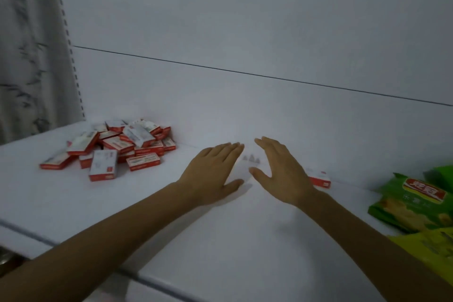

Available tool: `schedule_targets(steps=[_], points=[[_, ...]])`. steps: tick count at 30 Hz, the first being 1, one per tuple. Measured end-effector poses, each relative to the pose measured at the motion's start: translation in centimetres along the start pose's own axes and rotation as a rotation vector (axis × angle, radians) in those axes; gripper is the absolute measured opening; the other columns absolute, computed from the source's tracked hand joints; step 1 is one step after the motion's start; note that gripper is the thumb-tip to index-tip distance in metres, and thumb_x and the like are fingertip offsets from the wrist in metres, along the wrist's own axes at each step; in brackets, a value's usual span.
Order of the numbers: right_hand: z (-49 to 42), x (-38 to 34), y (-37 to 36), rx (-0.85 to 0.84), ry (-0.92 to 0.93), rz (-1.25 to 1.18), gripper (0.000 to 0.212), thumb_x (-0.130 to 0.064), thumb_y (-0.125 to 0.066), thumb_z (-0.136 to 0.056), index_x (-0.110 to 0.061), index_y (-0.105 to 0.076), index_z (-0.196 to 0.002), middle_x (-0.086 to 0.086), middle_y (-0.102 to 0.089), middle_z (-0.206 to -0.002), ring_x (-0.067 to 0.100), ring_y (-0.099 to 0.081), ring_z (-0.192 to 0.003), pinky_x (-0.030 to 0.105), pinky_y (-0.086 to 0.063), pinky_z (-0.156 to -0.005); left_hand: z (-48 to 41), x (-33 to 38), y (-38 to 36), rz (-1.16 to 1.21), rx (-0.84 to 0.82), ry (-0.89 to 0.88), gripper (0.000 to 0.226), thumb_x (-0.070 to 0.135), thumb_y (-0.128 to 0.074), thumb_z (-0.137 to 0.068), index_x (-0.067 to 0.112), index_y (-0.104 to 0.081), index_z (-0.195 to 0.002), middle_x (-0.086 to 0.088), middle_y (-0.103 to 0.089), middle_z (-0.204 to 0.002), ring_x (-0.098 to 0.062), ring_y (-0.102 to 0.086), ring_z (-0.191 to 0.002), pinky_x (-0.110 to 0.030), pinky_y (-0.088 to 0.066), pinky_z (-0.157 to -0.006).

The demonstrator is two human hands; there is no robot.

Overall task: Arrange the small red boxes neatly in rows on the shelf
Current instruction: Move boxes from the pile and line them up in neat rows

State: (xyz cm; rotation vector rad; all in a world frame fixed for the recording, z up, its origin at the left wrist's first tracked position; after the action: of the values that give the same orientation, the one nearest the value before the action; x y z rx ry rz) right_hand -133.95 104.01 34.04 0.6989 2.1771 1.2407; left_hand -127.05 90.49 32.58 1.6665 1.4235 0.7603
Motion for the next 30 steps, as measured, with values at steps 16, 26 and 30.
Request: schedule_targets(steps=[16, 26, 30], points=[[-6.5, -24.3, -10.0, -0.126, 0.265, -0.341, 0.049, -0.042, -0.059, -0.085, -0.026, -0.045, -0.129, -0.007, -0.051, -0.131, 0.013, -0.048, -0.119, 0.028, -0.044, -0.092, 18.0, -20.4, 7.8, -0.052, -0.101, 0.341, 0.092, 0.081, -0.022, -0.072, 0.031, -0.008, -0.148, 0.010, -0.013, -0.155, -0.013, -0.017, -0.142, -0.025, -0.010, -0.105], [-8.1, -26.9, -14.8, 0.013, 0.012, -0.233, 0.070, -0.075, -0.055, -0.062, -0.026, -0.055, -0.111, -0.007, -0.061, -0.104, 0.012, -0.057, -0.092, 0.034, -0.051, -0.078, 16.9, -23.6, 7.5, 0.064, -0.011, -0.026, 0.093, 0.077, -0.039, -0.076, 0.015, -0.031, -0.144, -0.003, -0.033, -0.150, -0.022, -0.034, -0.135, -0.039, -0.030, -0.107], [-8.1, -27.7, -15.3, 0.044, 0.048, -0.231, 0.059, -0.060, -0.060, -0.073, -0.016, -0.055, -0.112, 0.000, -0.062, -0.103, 0.017, -0.058, -0.093, 0.024, -0.048, -0.080, 16.0, -23.7, 7.0, 0.122, 0.052, -0.130, 0.082, 0.070, -0.034, -0.085, 0.010, -0.038, -0.140, -0.006, -0.040, -0.146, -0.018, -0.036, -0.134, -0.031, -0.027, -0.109]])
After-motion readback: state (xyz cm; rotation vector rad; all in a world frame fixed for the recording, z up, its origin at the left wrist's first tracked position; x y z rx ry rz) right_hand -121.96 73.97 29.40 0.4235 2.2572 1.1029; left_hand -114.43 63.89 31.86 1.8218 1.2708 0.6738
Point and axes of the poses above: each hand's wrist, its own z-axis away from the middle knuckle, its own y-axis out of the back of the hand, x = y × z, the point moved 5 cm from there along -z, towards the middle knuckle
